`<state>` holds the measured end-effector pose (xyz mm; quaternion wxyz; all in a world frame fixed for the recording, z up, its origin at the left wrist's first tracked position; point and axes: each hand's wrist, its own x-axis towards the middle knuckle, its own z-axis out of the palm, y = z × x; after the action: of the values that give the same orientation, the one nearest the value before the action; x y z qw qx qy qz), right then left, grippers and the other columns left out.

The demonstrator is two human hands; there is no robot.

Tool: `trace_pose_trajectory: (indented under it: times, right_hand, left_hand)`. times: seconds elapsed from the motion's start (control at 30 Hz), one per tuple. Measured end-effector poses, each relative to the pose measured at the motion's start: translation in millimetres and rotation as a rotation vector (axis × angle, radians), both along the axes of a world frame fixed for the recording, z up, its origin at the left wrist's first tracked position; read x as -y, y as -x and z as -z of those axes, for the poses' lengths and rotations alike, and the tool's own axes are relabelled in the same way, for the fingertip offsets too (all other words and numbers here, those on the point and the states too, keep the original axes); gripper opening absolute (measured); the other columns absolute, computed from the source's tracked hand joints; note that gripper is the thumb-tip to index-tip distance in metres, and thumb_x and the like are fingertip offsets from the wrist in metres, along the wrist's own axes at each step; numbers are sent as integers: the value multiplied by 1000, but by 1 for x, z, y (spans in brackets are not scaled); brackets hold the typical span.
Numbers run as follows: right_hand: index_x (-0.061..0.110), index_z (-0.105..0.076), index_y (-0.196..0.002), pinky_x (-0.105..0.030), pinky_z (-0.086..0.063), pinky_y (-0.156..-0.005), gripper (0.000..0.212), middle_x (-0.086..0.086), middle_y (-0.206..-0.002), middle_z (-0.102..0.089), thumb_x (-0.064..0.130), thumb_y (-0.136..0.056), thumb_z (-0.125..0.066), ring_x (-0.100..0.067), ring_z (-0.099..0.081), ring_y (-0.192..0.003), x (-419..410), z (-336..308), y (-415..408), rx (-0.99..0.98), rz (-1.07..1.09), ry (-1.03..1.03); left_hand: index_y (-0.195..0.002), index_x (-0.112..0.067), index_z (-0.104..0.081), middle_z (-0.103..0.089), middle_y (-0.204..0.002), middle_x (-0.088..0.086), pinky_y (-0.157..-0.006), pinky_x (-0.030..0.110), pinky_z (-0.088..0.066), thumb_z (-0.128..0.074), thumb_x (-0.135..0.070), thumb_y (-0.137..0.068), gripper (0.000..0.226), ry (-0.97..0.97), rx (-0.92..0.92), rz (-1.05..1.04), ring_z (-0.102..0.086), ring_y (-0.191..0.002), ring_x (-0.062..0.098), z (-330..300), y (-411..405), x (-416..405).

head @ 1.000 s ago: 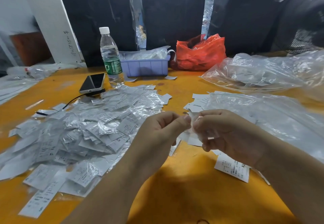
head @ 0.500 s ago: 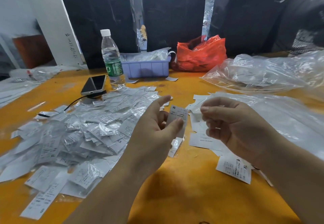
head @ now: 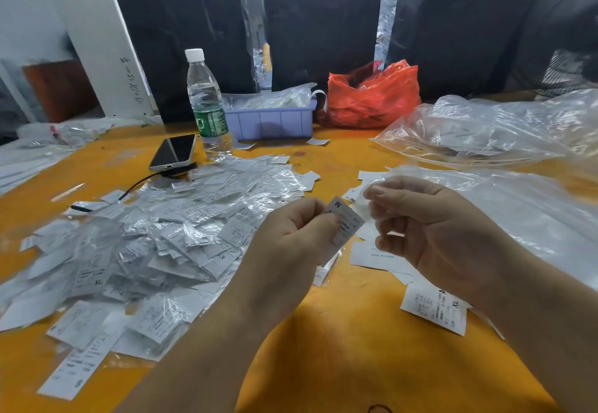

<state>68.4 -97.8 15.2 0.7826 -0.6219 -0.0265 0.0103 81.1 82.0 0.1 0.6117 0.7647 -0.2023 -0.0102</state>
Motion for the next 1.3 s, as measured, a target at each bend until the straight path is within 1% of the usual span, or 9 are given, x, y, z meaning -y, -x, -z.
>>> trace_pose_trajectory:
  times: [0.13, 0.23, 0.43, 0.53, 0.73, 0.9, 1.07, 1.17, 1.3]
  right_hand:
    - [11, -69, -88, -31, -53, -62, 24, -8, -81, -70, 24, -67, -71, -15, -63, -70, 0, -1, 0, -11, -2, -17]
    - [8, -69, -88, -31, -56, -57, 20, -14, -78, -70, 17, -71, -69, -17, -64, -63, 0, -2, 1, 1, -26, -33]
    - [9, -73, -92, -27, -53, -53, 30, -15, -75, -69, 11, -62, -75, -17, -60, -57, 1, 0, 2, 26, -24, 78]
    - [12, -73, -95, -25, -50, -51, 36, -13, -73, -69, 14, -59, -77, -14, -56, -54, 1, 0, 3, 52, -38, 138]
    - [16, -77, -87, -25, -48, -50, 21, -12, -72, -68, 15, -66, -76, -14, -54, -54, -1, -1, 4, 79, -121, 174]
    - [16, -77, -86, -25, -48, -52, 16, -8, -74, -67, 15, -70, -78, -13, -56, -56, -1, 0, 5, 83, -157, 208]
    - [15, -77, -83, -27, -50, -52, 19, -6, -70, -65, 15, -65, -84, -15, -57, -56, -1, -1, 4, 71, -169, 213]
    - [15, -77, -83, -26, -50, -51, 19, -6, -68, -65, 14, -64, -79, -15, -58, -55, 0, -1, 4, 60, -146, 202]
    - [14, -77, -85, -26, -50, -52, 30, -9, -74, -69, 15, -57, -88, -17, -59, -57, 0, -2, 5, 74, -133, 240]
  left_hand:
    - [-82, -9, -63, -51, -68, 11, -48, 22, -32, -50, -40, -79, 33, -71, 31, 10, -42, -55, 10, 0, 2, 1]
    - [-80, -2, -59, -49, -68, 17, -46, 21, -31, -49, -36, -79, 36, -109, 84, -4, -40, -52, 9, 0, 2, 2]
    - [-67, -3, -49, -36, -58, 2, -50, 29, -20, -49, -29, -74, 27, -165, 86, 20, -31, -54, 17, -2, 5, 4]
    - [-71, 0, -52, -38, -62, 7, -50, 28, -21, -49, -29, -73, 29, -152, 65, 33, -33, -56, 16, -2, 5, 4]
    - [-72, -2, -56, -45, -63, 8, -45, 24, -27, -51, -30, -72, 29, -124, -16, 60, -34, -54, 16, -5, 4, 3]
    - [-78, 2, -58, -46, -68, 10, -51, 26, -30, -53, -34, -72, 37, -103, -33, 45, -39, -59, 14, -3, 1, 1]
    - [-65, -16, -63, -50, -58, -7, -47, 17, -34, -61, -40, -71, 25, -31, -99, 33, -43, -53, 6, -6, 1, 0]
    - [-68, -15, -65, -54, -55, -13, -45, 13, -35, -65, -28, -86, 22, -13, -95, 13, -45, -50, 1, -3, -1, -1]
    - [-69, -12, -65, -53, -52, -13, -44, 12, -34, -61, -19, -91, 24, 19, -104, -8, -45, -47, 1, -2, -3, -2]
